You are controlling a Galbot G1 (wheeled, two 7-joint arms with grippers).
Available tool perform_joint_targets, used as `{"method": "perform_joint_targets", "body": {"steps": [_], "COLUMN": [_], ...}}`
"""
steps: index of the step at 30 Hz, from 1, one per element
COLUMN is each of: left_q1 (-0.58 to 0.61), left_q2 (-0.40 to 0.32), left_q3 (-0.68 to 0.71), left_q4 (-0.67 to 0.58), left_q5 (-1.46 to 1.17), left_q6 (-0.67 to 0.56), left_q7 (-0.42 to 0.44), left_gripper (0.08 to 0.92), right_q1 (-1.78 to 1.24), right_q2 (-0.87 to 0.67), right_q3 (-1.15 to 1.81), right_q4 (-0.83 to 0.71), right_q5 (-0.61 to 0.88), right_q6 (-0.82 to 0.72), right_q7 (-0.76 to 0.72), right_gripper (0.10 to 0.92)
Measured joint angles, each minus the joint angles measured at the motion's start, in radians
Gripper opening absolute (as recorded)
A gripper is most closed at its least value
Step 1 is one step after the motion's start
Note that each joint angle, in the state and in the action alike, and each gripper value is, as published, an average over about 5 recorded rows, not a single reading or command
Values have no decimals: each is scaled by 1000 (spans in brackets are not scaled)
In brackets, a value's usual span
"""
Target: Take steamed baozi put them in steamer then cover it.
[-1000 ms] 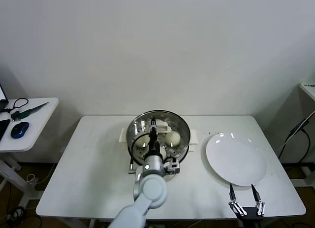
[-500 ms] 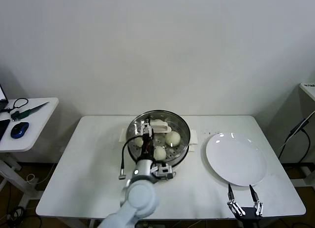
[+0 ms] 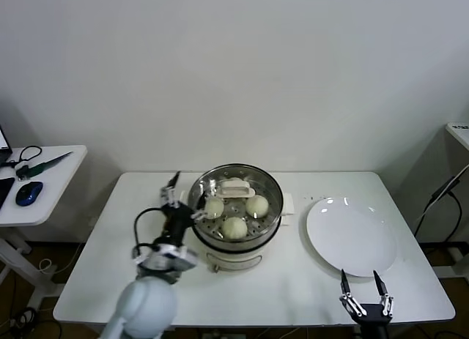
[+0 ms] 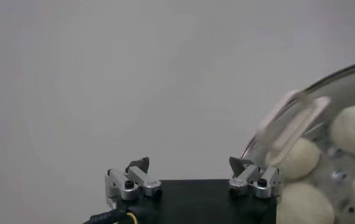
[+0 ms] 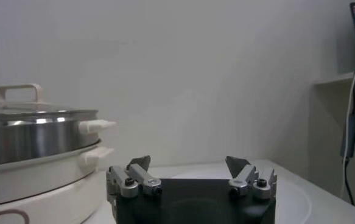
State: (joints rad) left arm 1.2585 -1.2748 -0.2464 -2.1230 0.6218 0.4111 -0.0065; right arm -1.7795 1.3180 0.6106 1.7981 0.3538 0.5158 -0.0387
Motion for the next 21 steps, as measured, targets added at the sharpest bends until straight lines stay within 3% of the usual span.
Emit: {"method": "perform_joint_targets", "body": {"steps": [9,21], "left_q1": [176,275], "left_q2": [18,-25], "left_q3": [-285,-357], "left_q4": [107,288], "left_q5": [-493,-716], "left_q6": [-268,-494], "left_q7": [-32,-30], "left_gripper": [823,823], "right_q1": [26,41], "right_q2": [-13,-20], "right_q3": [4,4], "right_q4": [-22,-31], "right_q5": [-18,-21], "right_q6": [-8,-23], "right_q7": [10,15], "right_gripper": [823,823]}}
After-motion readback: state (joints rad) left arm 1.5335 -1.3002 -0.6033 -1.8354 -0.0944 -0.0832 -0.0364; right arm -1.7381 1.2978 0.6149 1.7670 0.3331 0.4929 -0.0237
